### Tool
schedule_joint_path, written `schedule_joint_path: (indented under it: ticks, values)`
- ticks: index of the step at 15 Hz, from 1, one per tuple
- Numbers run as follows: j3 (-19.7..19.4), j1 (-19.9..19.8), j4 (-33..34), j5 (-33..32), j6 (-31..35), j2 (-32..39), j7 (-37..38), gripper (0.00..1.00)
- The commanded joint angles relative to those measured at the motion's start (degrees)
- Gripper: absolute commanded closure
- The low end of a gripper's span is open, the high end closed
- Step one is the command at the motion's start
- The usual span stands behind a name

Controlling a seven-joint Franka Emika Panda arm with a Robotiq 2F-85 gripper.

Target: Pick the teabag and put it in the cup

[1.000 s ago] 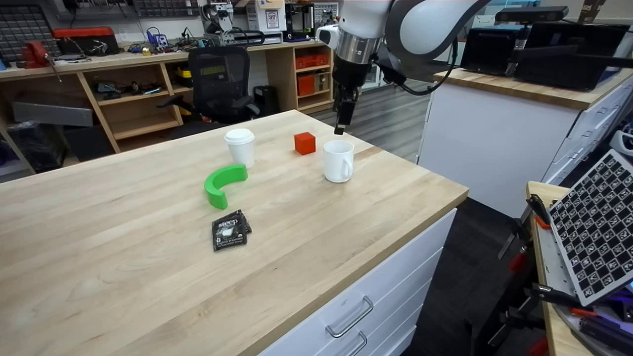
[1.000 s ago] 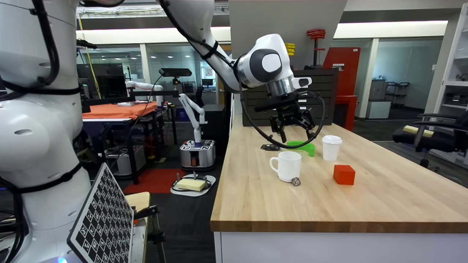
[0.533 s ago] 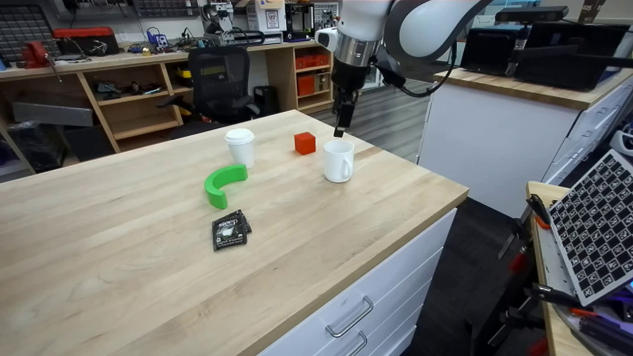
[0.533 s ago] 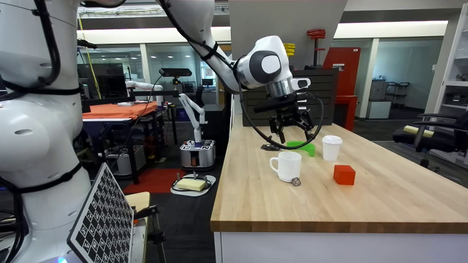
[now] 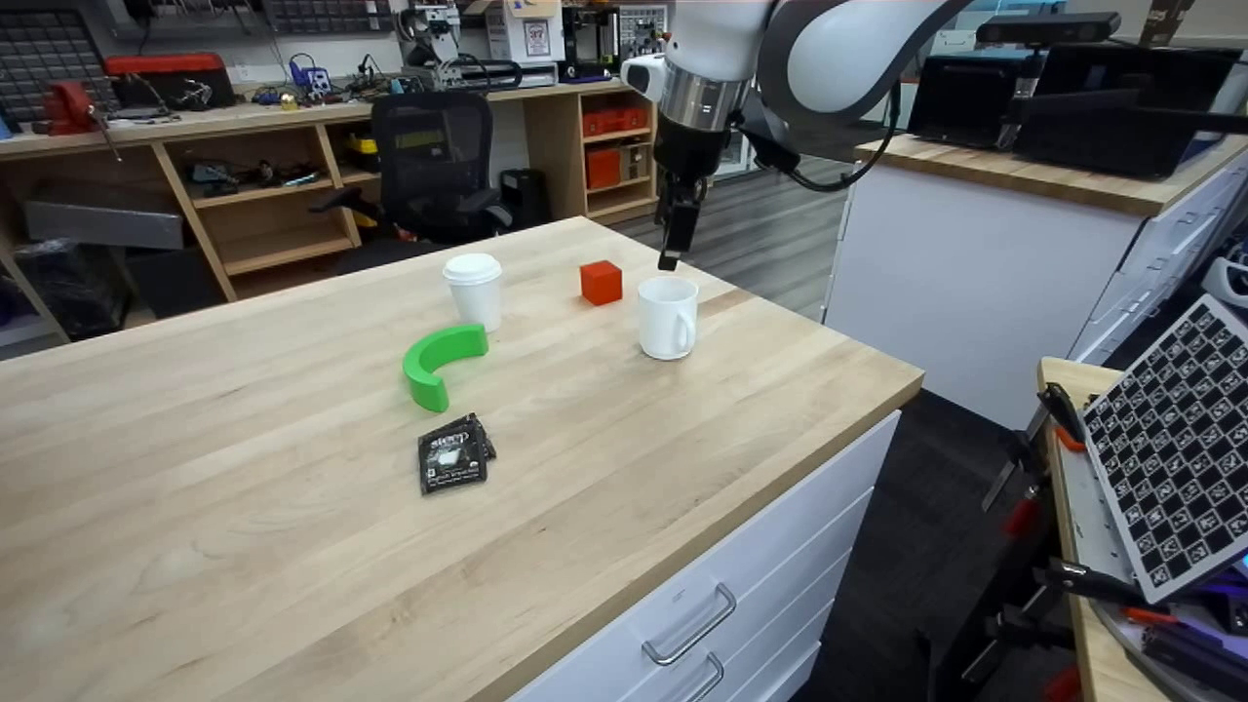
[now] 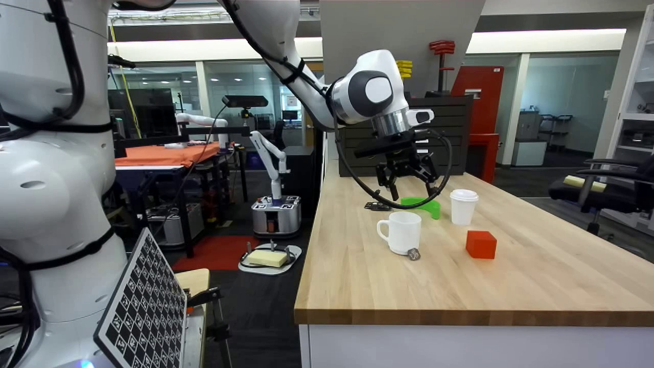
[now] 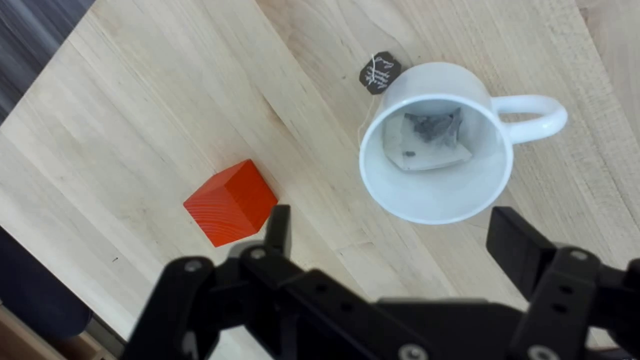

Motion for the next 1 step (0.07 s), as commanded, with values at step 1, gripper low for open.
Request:
schedule_joint_path:
  ticks: [1]
  values:
    - [0.9,-0.8,0.1,-0.2,-0.2,0.0,0.1,0.00]
